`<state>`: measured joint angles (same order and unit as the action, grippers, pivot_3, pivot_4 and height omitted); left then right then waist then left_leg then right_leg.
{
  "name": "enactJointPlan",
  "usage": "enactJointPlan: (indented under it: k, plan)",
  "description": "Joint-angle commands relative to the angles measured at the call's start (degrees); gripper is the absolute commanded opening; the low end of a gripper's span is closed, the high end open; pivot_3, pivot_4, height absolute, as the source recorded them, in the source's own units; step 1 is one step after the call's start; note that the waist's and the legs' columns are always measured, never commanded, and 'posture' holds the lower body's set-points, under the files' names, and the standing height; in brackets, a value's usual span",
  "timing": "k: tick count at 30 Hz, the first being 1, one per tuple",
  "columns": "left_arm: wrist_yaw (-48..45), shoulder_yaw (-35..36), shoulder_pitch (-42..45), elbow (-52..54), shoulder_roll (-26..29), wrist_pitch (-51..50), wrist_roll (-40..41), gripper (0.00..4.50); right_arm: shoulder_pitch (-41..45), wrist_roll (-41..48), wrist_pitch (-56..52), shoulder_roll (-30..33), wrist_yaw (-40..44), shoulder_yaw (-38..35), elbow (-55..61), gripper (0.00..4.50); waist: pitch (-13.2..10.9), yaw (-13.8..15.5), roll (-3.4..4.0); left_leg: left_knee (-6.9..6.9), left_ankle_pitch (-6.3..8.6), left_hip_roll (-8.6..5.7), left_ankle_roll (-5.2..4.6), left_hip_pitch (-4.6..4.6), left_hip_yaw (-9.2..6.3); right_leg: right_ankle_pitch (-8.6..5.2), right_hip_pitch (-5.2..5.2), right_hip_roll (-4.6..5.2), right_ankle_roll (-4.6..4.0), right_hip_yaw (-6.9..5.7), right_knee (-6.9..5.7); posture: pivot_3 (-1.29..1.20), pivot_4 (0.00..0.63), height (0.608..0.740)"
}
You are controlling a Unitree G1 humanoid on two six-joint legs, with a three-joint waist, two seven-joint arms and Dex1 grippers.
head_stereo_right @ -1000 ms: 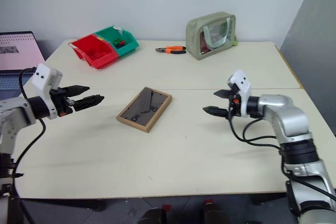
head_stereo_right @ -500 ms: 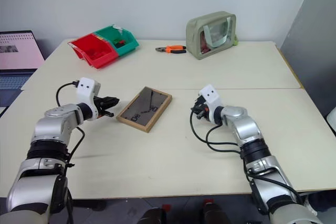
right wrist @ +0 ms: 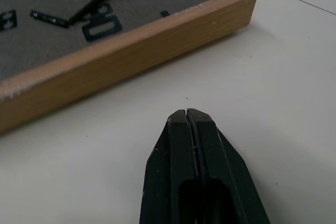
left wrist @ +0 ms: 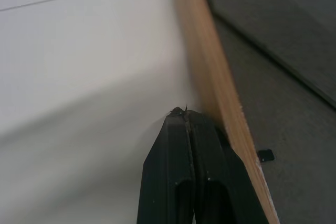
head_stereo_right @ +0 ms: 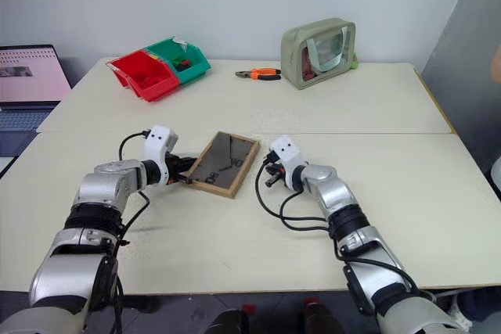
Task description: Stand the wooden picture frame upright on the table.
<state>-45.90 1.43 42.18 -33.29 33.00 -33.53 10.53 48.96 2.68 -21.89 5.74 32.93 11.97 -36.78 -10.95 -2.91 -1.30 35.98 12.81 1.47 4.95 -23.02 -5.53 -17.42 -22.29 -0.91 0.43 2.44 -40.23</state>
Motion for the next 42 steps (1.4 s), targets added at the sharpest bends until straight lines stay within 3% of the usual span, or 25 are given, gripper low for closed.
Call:
enactJointPlan:
  k: [1, 12, 23, 33, 42]
  plan:
    - [-1.76, -1.91, -2.7, 10.24, -1.02, -5.64, 1.97, 0.0, 1.86, -0.6, 1.62, 0.59, -0.42, -1.25, -0.26, 0.02, 0.0, 0.04, 0.0, 0.01, 0.0, 0.0, 0.0, 0.0, 0.01, 0.0, 0.0, 0.0, 0.0, 0.01, 0.0, 0.0, 0.15, 0.74]
    - [1.45, -2.78, -9.19, 25.75, -4.37, -13.7, 3.7, 0.0, 1.13, -0.22, 1.28, 0.28, 2.75, -0.96, 0.53, 0.02, 0.0, -0.05, 0.0, 0.02, 0.0, -0.01, -0.01, 0.03, 0.01, 0.0, 0.01, 0.0, 0.0, 0.02, -0.03, 0.0, 0.15, 0.74]
    - [2.05, -3.62, -13.56, 33.69, -4.74, -17.88, 4.87, 0.0, -5.93, 1.23, -7.87, 2.34, 13.25, 2.96, 15.8, 0.02, 0.01, -0.3, 0.0, 0.0, 0.01, -0.02, -0.01, 0.09, 0.03, 0.0, 0.03, -0.02, 0.0, 0.03, -0.05, 0.0, 0.15, 0.74]
    - [-0.25, -5.1, -22.14, 43.32, 3.33, -24.76, 7.78, 0.0, -13.15, 1.52, -17.37, 12.44, 16.12, 4.67, 32.82, 0.02, 0.02, -0.29, -0.01, 0.0, 0.01, -0.01, -0.01, 0.1, 0.02, -0.01, 0.07, -0.02, 0.01, 0.05, -0.01, 0.0, 0.15, 0.74]
    - [-1.41, -1.42, -31.82, 50.64, 11.67, -28.55, 12.75, 0.0, -14.89, 2.3, -19.04, 13.41, 13.92, 4.28, 35.02, 0.02, 0.03, -1.11, 0.0, -0.09, 0.02, 0.06, -0.02, 0.24, 0.12, -0.03, 0.07, -0.13, 0.0, 0.12, -0.01, 0.0, 0.15, 0.74]
